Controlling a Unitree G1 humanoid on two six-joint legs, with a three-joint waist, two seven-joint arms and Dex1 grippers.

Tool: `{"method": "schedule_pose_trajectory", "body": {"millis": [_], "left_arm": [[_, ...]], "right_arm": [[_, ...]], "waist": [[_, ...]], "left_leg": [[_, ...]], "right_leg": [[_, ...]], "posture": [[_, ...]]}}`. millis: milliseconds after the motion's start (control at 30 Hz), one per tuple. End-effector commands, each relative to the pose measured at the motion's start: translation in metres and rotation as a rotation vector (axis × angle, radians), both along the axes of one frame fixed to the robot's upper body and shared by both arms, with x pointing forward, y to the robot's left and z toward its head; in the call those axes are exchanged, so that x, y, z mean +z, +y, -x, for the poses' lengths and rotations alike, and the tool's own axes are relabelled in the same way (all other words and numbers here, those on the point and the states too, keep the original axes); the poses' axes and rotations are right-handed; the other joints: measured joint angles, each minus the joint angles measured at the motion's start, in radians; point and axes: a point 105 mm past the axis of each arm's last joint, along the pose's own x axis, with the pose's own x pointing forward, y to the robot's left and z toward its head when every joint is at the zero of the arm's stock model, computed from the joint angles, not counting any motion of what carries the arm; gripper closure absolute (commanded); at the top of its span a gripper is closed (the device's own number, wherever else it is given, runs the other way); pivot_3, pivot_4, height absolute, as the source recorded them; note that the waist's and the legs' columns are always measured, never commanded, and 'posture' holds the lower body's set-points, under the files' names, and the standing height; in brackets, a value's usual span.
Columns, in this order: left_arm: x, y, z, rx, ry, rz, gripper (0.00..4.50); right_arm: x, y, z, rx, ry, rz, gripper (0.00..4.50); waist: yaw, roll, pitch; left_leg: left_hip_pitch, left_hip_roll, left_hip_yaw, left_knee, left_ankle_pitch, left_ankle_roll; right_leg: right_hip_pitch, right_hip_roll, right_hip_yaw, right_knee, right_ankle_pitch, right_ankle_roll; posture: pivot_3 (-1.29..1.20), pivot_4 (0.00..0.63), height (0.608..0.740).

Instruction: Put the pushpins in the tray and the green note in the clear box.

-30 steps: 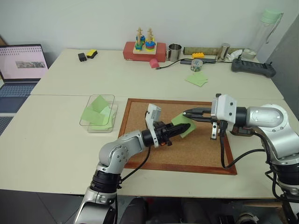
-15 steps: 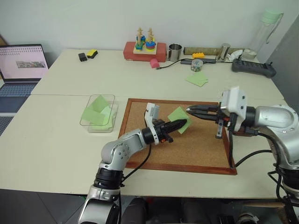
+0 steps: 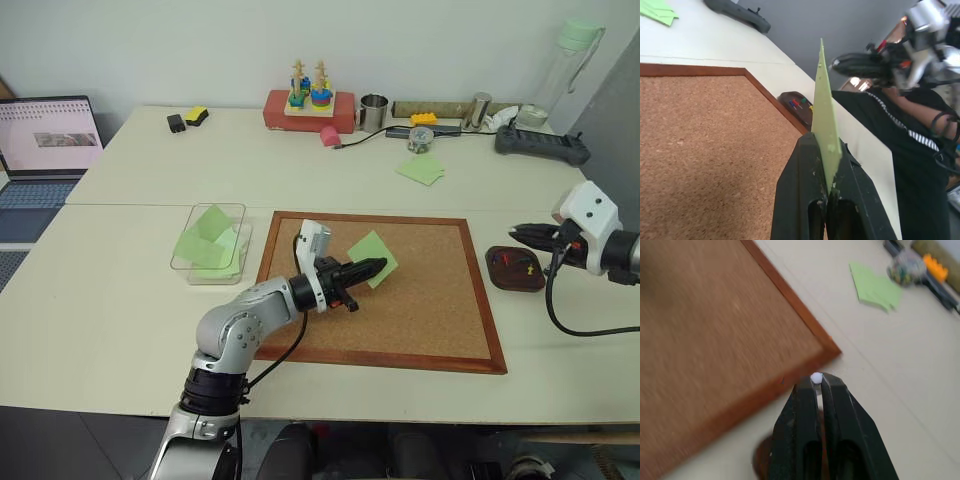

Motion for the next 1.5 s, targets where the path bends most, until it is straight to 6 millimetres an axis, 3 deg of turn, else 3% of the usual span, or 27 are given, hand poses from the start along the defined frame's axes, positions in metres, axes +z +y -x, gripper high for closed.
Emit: {"method": "schedule_pose_trajectory", "body": {"millis": [33,133,400,533,567,700,833,1100,1200,1333,1500], "left_arm": [[0.009,-0.001,0.008,-0.023,-0.053,-0.015,4.47],[0.011,-0.003,0.011,-0.027,-0.061,-0.017,4.47],[0.013,-0.003,0.013,-0.025,-0.072,-0.025,4.5],[0.014,0.0,0.011,-0.012,-0.081,-0.029,4.5],[0.016,0.002,0.01,-0.001,-0.091,-0.032,4.5],[0.028,0.017,0.006,0.06,-0.143,-0.049,4.5],[0.046,0.047,-0.001,0.189,-0.198,-0.064,4.5],[0.07,0.152,-0.031,0.62,-0.272,-0.236,4.5],[0.069,0.192,-0.047,0.808,-0.259,-0.324,4.5],[0.055,0.212,-0.052,0.871,-0.243,-0.463,4.5],[0.038,0.239,-0.055,0.985,-0.215,-0.573,4.5]], "right_arm": [[-0.014,-0.016,-0.005,-0.018,0.017,0.068,4.5],[-0.034,-0.02,-0.005,-0.006,0.077,0.084,4.5],[-0.046,-0.017,-0.008,0.01,0.105,0.057,2.83],[-0.04,-0.016,-0.009,0.021,0.09,0.058,2.11],[-0.035,-0.015,-0.008,0.031,0.084,0.057,1.75],[-0.009,-0.008,-0.001,0.09,0.049,0.052,0.98],[0.019,0.017,0.009,0.216,0.016,0.022,0.8],[0.077,0.113,0.029,0.544,-0.039,-0.197,0.8],[0.084,0.137,0.034,0.63,-0.012,-0.246,0.8],[0.083,0.161,0.039,0.732,0.034,-0.279,0.8],[0.079,0.172,0.037,0.771,0.057,-0.289,0.8]], "waist": [[-0.002,0.0,0.0],[-0.005,0.0,0.0],[-0.004,0.0,0.0],[-0.003,0.0,0.0],[-0.003,0.0,0.0],[-0.003,0.0,0.0],[-0.005,0.0,0.0],[-0.009,-0.001,0.0],[-0.003,-0.002,0.001],[0.003,-0.003,0.002],[0.002,-0.003,0.002]], "left_leg": [[0.001,0.0,0.001,0.0,0.0,0.0],[0.002,0.001,0.003,0.0,0.0,0.0],[0.002,0.0,0.005,0.003,0.0,0.0],[0.002,0.0,0.005,0.003,0.0,0.0],[0.002,0.0,0.005,0.003,0.0,0.0],[0.002,0.0,0.004,0.003,0.0,0.0],[0.002,0.001,0.004,0.003,0.0,0.0],[0.002,0.002,-0.003,0.003,-0.001,0.002],[0.002,0.001,-0.005,0.003,-0.001,0.002],[0.0,0.0,-0.007,0.003,-0.001,0.003],[-0.002,-0.001,-0.007,0.002,0.0,0.0]], "right_leg": [[0.0,0.0,0.001,0.001,0.0,0.0],[-0.001,0.0,0.002,0.005,0.0,0.0],[-0.001,0.0,0.002,0.007,0.0,0.0],[-0.001,0.0,0.002,0.007,0.0,0.0],[-0.001,0.0,0.002,0.007,0.0,0.0],[-0.001,0.0,0.002,0.007,0.0,0.0],[-0.001,0.0,0.002,0.008,0.0,0.0],[-0.002,0.001,0.001,0.009,0.0,0.0],[-0.001,0.001,0.0,0.008,0.0,0.0],[-0.002,0.0,-0.002,0.006,0.0,0.0],[-0.003,-0.001,-0.001,0.005,0.0,0.0]], "posture": [[0.0,0.15,0.74],[0.0,0.15,0.74],[0.0,0.15,0.74],[0.0,0.15,0.74],[0.0,0.15,0.74],[0.0,0.15,0.74],[0.0,0.15,0.74],[0.0,0.15,0.74],[0.0,0.15,0.74],[0.0,0.15,0.74],[0.0,0.15,0.74]]}}
